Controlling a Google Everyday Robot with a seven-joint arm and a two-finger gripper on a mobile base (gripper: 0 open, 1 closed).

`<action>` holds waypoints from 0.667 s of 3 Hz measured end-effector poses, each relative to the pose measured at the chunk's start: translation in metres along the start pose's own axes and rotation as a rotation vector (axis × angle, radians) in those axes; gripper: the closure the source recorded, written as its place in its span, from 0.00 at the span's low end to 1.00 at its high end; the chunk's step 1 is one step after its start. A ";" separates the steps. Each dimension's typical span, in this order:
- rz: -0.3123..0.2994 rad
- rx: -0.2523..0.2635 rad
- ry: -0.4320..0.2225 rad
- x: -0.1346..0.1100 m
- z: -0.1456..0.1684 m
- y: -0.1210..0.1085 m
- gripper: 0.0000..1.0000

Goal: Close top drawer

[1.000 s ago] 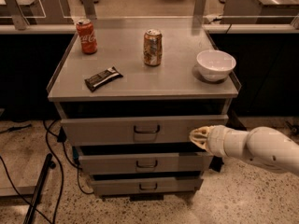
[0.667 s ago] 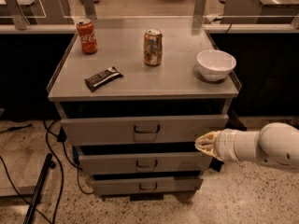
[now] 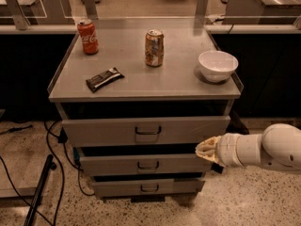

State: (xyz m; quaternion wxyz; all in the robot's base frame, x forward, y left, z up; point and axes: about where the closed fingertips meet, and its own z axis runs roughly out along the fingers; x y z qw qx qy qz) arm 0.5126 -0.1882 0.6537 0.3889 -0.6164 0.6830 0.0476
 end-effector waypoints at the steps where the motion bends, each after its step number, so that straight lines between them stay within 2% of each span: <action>1: 0.000 0.000 0.000 0.000 0.000 0.000 0.36; 2: 0.000 0.000 0.000 0.000 0.000 0.000 0.13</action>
Offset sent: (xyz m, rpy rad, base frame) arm 0.0000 0.0000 0.0000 0.0000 0.0000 0.0000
